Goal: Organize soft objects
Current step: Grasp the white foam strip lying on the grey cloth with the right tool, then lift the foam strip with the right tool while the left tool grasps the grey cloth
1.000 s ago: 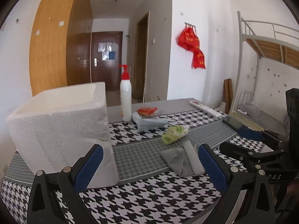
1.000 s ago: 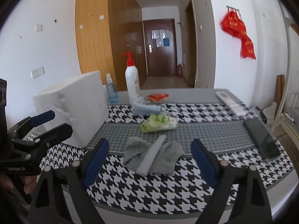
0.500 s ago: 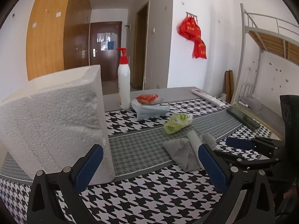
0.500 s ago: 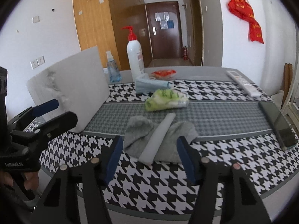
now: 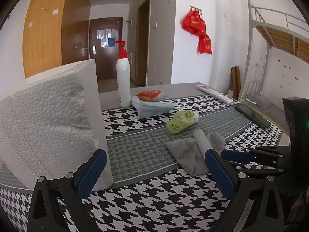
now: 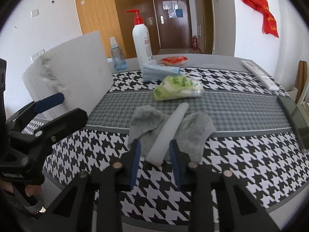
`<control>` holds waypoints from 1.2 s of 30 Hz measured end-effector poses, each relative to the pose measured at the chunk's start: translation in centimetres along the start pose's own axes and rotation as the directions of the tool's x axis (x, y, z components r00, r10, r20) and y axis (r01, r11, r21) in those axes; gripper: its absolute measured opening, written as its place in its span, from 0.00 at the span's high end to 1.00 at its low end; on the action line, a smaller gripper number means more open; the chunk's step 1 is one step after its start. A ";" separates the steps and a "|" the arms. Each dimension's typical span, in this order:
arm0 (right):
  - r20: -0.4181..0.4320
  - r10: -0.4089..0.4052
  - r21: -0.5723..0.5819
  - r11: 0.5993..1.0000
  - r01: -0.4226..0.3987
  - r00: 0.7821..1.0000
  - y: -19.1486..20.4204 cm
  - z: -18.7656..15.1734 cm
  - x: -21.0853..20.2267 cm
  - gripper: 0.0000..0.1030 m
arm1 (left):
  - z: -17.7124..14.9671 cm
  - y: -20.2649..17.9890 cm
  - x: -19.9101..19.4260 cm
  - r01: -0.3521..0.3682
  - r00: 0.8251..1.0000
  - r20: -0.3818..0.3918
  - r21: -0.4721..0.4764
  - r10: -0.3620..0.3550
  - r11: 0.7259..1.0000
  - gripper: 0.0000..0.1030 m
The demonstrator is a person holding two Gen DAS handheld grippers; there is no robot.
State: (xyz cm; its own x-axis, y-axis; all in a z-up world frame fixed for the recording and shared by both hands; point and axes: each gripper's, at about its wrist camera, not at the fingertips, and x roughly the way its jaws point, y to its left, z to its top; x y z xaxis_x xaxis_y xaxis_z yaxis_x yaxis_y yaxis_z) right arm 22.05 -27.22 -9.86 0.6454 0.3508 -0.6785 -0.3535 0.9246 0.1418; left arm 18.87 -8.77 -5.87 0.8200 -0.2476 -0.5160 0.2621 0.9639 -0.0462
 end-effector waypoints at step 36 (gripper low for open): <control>-0.067 0.035 0.036 0.999 -0.032 0.997 -0.6 0.9 2.5 0.84 | 0.0 0.0 0.7 -0.015 1.000 -0.022 -0.007 0.015 1.000 0.01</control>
State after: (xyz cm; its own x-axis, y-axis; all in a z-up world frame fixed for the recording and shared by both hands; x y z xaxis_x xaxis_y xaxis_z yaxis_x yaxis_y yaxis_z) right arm 24.47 -26.80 -10.96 0.5858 0.3718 -0.7202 -0.3493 0.9176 0.1896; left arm 19.42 -8.97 -6.16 0.8123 -0.2309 -0.5356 0.2460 0.9683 -0.0443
